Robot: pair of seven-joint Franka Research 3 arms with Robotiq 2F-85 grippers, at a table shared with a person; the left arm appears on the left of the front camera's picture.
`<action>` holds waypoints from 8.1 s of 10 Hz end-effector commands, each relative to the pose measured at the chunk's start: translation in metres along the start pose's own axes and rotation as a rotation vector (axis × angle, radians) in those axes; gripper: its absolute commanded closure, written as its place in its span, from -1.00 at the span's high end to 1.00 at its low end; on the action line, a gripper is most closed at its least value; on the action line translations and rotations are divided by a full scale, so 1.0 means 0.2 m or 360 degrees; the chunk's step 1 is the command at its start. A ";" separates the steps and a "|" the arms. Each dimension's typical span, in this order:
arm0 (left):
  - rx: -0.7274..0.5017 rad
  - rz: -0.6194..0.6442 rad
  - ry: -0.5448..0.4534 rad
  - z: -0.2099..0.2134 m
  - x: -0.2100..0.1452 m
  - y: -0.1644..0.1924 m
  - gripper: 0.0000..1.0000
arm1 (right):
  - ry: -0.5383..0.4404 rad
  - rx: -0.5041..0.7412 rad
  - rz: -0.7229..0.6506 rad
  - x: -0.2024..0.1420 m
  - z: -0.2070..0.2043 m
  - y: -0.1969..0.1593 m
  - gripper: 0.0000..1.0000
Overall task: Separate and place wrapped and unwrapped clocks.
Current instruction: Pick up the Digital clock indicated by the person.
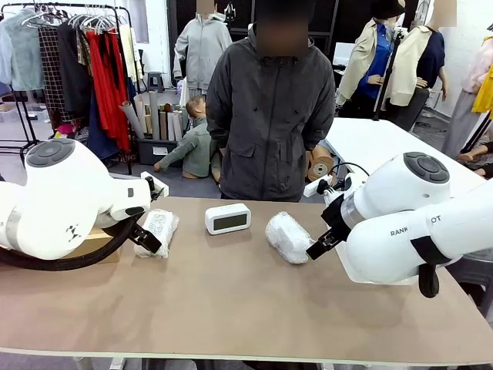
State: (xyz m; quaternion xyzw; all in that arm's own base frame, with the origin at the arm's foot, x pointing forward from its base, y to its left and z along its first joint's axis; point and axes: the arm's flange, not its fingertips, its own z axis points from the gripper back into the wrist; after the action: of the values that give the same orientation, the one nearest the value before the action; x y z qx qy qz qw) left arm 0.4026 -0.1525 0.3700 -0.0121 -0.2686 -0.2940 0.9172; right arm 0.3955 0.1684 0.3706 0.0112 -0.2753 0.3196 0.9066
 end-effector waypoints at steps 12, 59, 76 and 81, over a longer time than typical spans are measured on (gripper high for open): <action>0.0000 0.0001 0.0000 0.00 0.00 0.00 1.00 | -0.0001 0.0000 -0.0001 0.00 0.00 0.00 1.00; -0.1053 -0.0952 -0.0731 0.77 0.47 0.82 1.00 | -0.0762 0.1021 0.0746 0.62 0.70 -1.05 1.00; -0.1062 -0.0938 -0.0732 0.77 0.51 0.83 1.00 | -0.0783 0.1057 0.0738 0.60 0.71 -1.04 1.00; -0.1062 -0.0938 -0.0732 0.77 0.51 0.83 1.00 | -0.0783 0.1057 0.0738 0.60 0.71 -1.04 1.00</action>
State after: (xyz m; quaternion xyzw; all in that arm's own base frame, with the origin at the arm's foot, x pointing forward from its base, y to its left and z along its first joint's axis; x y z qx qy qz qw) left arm 0.4887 -0.0420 0.5726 -0.2920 -0.3439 -0.6010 0.6597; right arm 0.5255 0.0434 0.5835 0.3128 -0.3605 0.5714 0.6676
